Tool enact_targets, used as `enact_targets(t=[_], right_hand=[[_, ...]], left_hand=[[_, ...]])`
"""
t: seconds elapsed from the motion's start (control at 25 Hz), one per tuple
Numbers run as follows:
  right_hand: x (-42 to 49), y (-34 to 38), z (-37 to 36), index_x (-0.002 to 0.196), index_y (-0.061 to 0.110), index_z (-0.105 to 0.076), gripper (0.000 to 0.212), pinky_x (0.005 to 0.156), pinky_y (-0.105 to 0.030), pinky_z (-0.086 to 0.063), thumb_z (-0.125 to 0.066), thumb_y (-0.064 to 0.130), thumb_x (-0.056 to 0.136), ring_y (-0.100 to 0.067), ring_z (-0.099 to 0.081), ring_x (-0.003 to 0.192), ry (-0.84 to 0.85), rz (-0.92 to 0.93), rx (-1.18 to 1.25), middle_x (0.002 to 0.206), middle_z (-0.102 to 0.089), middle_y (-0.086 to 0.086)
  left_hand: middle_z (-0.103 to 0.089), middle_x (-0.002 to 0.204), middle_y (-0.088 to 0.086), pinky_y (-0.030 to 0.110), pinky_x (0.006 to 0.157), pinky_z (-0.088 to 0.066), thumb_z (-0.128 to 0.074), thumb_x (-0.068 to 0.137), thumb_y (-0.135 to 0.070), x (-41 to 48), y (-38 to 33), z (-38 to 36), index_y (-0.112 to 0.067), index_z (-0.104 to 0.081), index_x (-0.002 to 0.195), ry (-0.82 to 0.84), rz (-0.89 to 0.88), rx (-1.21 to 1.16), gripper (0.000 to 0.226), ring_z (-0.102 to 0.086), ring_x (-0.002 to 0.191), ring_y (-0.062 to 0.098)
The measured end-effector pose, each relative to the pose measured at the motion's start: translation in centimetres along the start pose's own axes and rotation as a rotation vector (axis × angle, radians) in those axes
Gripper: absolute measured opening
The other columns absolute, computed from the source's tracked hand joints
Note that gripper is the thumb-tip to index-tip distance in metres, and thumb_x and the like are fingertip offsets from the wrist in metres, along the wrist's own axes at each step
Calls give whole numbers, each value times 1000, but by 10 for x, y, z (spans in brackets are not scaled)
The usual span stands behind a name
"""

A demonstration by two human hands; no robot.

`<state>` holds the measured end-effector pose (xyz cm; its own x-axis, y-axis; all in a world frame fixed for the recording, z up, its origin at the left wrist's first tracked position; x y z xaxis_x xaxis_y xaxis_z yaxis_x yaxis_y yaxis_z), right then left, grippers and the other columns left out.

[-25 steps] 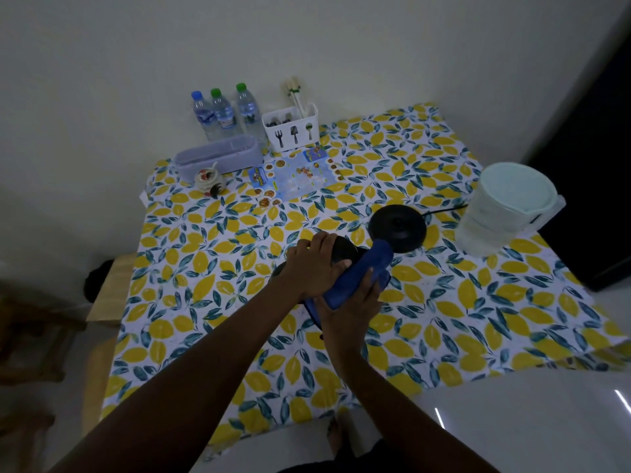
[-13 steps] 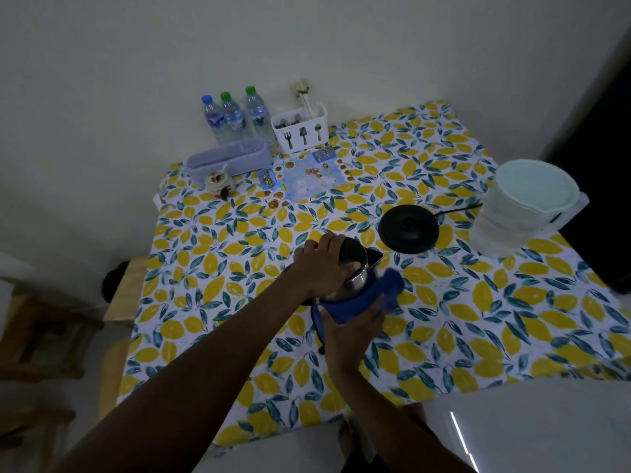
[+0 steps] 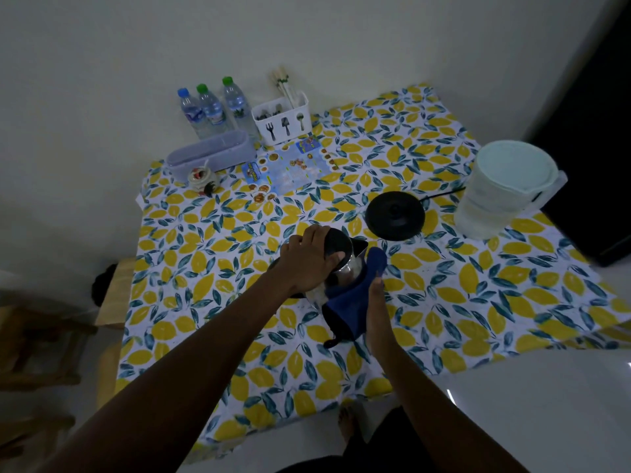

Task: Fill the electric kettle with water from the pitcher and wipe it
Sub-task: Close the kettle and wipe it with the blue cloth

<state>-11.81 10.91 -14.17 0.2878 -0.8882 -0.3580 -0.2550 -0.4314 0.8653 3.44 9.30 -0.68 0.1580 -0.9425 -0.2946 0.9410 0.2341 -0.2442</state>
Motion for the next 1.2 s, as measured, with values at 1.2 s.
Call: enact_targets(t=[1.2], right_hand=[[129,61,-11,104,5,-66,37,81,-42,-49,-46,35,99,-27,-64,89,232,-248,-391,96,-65,-16]], left_hand=[[-25,156,4,56,108,-28,-42,95,-53,-3,3,-15,-24,-24,146,-214,-3,-155,61,-29,137,30]])
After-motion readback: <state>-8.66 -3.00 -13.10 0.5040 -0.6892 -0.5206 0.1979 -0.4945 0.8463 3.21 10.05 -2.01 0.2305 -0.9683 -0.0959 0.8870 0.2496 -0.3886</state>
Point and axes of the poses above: each hand's wrist, its own x-axis towards the middle knuckle, its own z-axis out of the back of the hand, y = z × x, the point moved 3 cm from there along x, towards the middle knuckle
